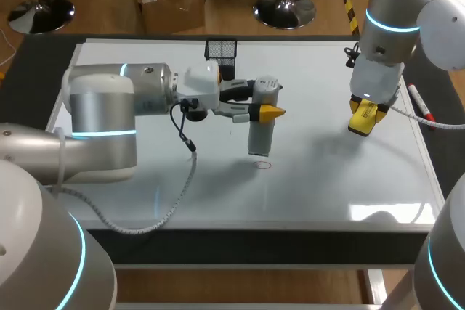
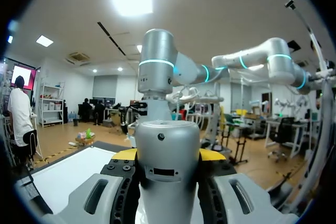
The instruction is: Pick up the inspection probe, press it on each red-marked spot on the whiteboard one by one, put down the probe, pick up the eraser, and wipe off all the red marks.
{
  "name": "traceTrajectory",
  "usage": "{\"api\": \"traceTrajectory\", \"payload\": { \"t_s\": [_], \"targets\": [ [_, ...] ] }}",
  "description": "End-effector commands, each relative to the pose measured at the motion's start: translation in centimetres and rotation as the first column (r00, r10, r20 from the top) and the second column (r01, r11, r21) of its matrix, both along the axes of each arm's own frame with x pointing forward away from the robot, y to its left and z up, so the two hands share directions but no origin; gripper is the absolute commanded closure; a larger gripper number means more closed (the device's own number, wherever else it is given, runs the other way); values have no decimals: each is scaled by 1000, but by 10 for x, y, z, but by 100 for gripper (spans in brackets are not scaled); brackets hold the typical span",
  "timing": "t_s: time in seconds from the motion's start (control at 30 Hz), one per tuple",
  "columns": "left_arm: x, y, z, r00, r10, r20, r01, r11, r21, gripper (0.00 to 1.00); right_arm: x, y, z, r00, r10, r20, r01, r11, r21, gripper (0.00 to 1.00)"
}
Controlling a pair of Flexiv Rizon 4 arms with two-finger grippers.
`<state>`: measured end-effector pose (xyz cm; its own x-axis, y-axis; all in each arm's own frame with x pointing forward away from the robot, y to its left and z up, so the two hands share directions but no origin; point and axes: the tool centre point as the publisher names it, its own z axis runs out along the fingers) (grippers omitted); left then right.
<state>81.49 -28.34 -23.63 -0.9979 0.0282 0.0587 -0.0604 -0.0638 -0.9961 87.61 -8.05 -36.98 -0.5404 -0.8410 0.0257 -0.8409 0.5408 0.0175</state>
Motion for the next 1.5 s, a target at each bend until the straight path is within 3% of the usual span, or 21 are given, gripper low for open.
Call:
{"api": "traceTrajectory", "payload": {
  "t_s": [0.03, 0.8, 1.5],
  "targets": [
    [4, -3, -7, 1000, -14, -7, 14, 1000, -15, 100, 0, -1, 1, 1000, 2, 0, -2, 1000, -3, 100],
    [-3, -7, -36, 1000, 7, -14, -7, 1000, -27, 100, 0, -1, 1, 1000, 2, 0, -2, 1000, -3, 100],
    [-2, -2, -43, 1000, -4, 6, 4, 1000, -12, 100, 0, -1, 1, 1000, 2, 0, -2, 1000, -3, 100]
  ]
}}
